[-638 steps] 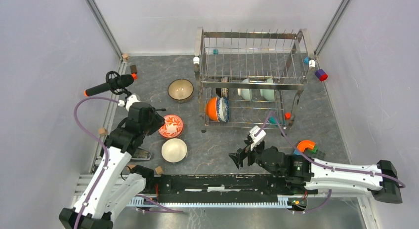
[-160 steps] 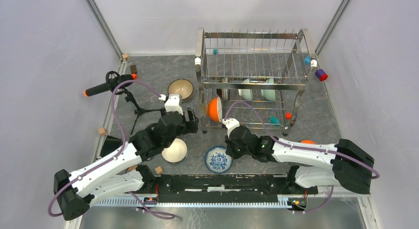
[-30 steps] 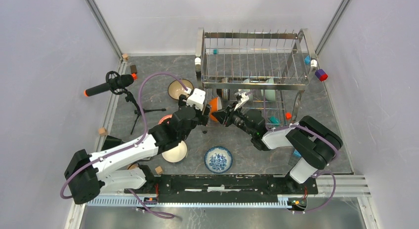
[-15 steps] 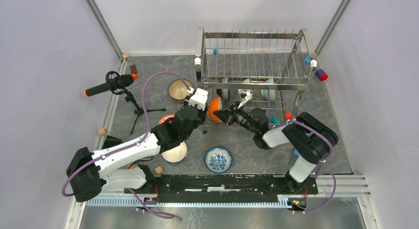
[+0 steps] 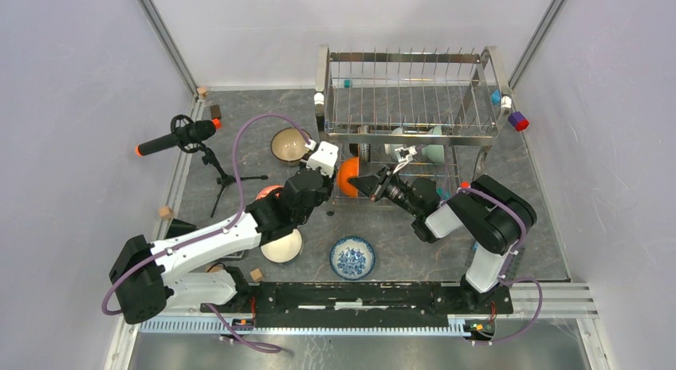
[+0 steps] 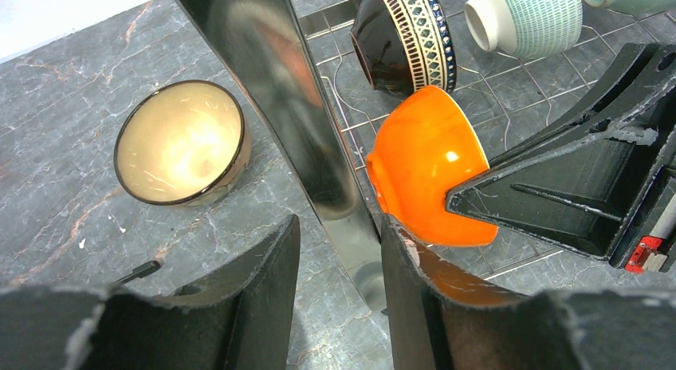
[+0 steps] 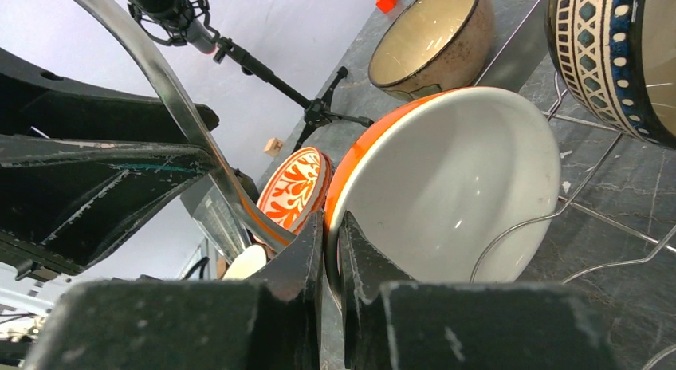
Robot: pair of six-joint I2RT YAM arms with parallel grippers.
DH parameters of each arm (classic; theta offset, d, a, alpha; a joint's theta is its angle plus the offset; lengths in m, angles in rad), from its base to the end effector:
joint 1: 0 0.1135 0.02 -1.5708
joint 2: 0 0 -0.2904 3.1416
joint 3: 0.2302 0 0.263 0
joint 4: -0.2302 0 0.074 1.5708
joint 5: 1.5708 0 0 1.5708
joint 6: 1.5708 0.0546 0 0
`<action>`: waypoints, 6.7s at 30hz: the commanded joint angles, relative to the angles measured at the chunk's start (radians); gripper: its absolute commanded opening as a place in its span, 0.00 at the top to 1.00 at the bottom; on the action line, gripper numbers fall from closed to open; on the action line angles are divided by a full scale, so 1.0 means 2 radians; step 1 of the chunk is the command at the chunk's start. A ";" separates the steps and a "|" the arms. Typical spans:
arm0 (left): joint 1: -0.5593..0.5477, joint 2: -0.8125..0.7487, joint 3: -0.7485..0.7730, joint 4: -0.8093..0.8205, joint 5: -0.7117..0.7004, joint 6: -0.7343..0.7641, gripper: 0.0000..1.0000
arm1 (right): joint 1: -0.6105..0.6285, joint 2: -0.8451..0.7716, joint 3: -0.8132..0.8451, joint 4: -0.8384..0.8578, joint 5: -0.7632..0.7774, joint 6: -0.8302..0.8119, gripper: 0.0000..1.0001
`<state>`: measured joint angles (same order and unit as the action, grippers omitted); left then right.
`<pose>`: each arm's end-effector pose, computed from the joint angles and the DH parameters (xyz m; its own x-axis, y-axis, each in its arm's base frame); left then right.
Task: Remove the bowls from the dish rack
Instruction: Pick up the bowl from the dish rack, then place the bowl at the center of the board.
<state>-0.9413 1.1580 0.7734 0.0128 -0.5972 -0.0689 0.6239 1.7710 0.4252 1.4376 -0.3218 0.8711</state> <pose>0.1864 -0.2037 0.2958 -0.2382 0.2303 -0.9435 0.3444 0.9284 0.1397 0.2485 0.2002 0.1734 -0.5716 0.4828 -0.6635 -0.5784 0.3364 0.7431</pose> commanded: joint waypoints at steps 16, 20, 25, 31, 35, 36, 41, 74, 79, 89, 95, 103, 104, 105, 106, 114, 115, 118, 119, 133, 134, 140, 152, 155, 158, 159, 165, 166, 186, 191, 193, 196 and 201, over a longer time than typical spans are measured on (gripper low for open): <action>0.007 -0.002 0.014 -0.004 -0.043 0.011 0.52 | 0.001 0.005 0.000 0.259 -0.026 0.120 1.00; 0.007 -0.006 0.013 -0.004 -0.043 0.010 0.52 | 0.001 -0.001 0.001 0.258 -0.025 0.122 1.00; 0.007 -0.008 0.013 -0.004 -0.041 0.010 0.52 | 0.000 -0.012 0.006 0.259 -0.026 0.126 1.00; 0.007 -0.012 0.013 -0.004 -0.041 0.009 0.52 | 0.001 -0.025 0.008 0.255 -0.028 0.129 1.00; 0.007 -0.013 0.012 -0.004 -0.042 0.009 0.52 | 0.001 -0.032 0.007 0.254 -0.029 0.130 1.00; 0.007 -0.014 0.012 -0.004 -0.042 0.008 0.52 | 0.001 -0.034 0.006 0.254 -0.029 0.131 1.00; 0.007 -0.016 0.014 -0.004 -0.042 0.008 0.47 | 0.001 -0.053 0.002 0.235 -0.037 0.129 1.00; -0.026 -0.106 0.035 -0.104 -0.055 -0.054 0.08 | 0.001 -0.407 -0.115 -0.175 -0.099 -0.033 1.00; -0.045 -0.135 0.024 -0.101 -0.076 -0.058 0.07 | 0.003 -0.530 -0.097 -0.384 -0.091 -0.130 1.00; -0.046 -0.172 0.066 -0.233 -0.068 -0.290 0.00 | 0.032 -0.623 0.025 -0.684 -0.023 -0.315 1.00; -0.045 -0.182 0.117 -0.315 -0.021 -0.369 0.00 | 0.094 -0.589 0.079 -0.732 0.040 -0.362 1.00; -0.045 -0.259 0.062 -0.352 0.013 -0.484 0.00 | 0.266 -0.514 0.161 -0.813 0.213 -0.417 1.00; -0.046 -0.264 0.058 -0.353 0.020 -0.483 0.00 | 0.279 -0.507 0.168 -0.820 0.229 -0.423 1.00; -0.045 -0.269 0.056 -0.355 0.026 -0.483 0.00 | 0.293 -0.501 0.175 -0.829 0.244 -0.429 1.00; -0.046 -0.272 0.057 -0.359 0.032 -0.480 0.00 | 0.309 -0.492 0.183 -0.838 0.262 -0.432 1.00; -0.045 -0.280 0.044 -0.348 0.126 -0.412 0.00 | 0.433 -0.442 0.214 -0.902 0.396 -0.489 1.00; -0.045 -0.269 0.046 -0.342 0.142 -0.404 0.00 | 0.443 -0.439 0.212 -0.904 0.405 -0.496 1.00; -0.051 -0.221 0.065 -0.343 0.178 -0.379 0.00 | 0.472 -0.427 0.212 -0.922 0.433 -0.510 1.00; -0.063 -0.207 0.072 -0.349 0.176 -0.379 0.01 | 0.479 -0.424 0.212 -0.929 0.438 -0.511 1.00; -0.207 -0.104 0.137 -0.385 0.040 -0.374 0.00 | 0.587 -0.383 0.211 -1.026 0.497 -0.489 1.00; -0.208 -0.102 0.138 -0.382 0.042 -0.371 0.00 | 0.593 -0.376 0.212 -1.029 0.499 -0.488 1.00; -0.217 -0.045 0.156 -0.409 0.041 -0.370 0.02 | 0.625 -0.341 0.226 -1.041 0.509 -0.488 1.00; -0.250 0.043 0.171 -0.417 0.026 -0.390 0.22 | 0.634 -0.315 0.242 -1.033 0.500 -0.508 1.00; -0.252 0.060 0.181 -0.418 0.020 -0.392 0.28 | 0.634 -0.310 0.248 -1.037 0.495 -0.509 1.00; -0.257 0.076 0.191 -0.417 0.014 -0.399 0.36 | 0.634 -0.309 0.246 -1.036 0.493 -0.508 1.00; -0.260 0.080 0.193 -0.417 0.012 -0.402 0.39 | 0.634 -0.309 0.245 -1.038 0.491 -0.506 1.00; -0.269 0.108 0.204 -0.417 0.008 -0.405 0.55 | 0.634 -0.309 0.239 -1.037 0.488 -0.501 1.00; -0.270 0.114 0.207 -0.417 0.008 -0.403 0.58 | 0.634 -0.309 0.238 -1.036 0.488 -0.500 1.00; -0.275 0.090 0.195 -0.401 0.004 -0.411 0.98 | 0.634 -0.315 0.236 -1.019 0.506 -0.483 0.97; -0.275 0.077 0.180 -0.386 -0.006 -0.425 0.98 | 0.634 -0.324 0.234 -1.006 0.515 -0.458 0.68; -0.275 0.072 0.175 -0.381 -0.012 -0.433 0.98 | 0.634 -0.327 0.233 -0.999 0.516 -0.449 0.60; -0.275 0.061 0.170 -0.379 -0.022 -0.444 0.98 | 0.634 -0.331 0.236 -0.994 0.515 -0.437 0.51; -0.274 0.040 0.156 -0.383 -0.052 -0.466 0.98 | 0.634 -0.349 0.258 -1.005 0.524 -0.394 0.33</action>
<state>-1.4796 1.2991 1.1049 -0.7822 -0.6071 -0.9180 1.8915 1.1324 0.8669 -0.5995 0.6777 -0.0208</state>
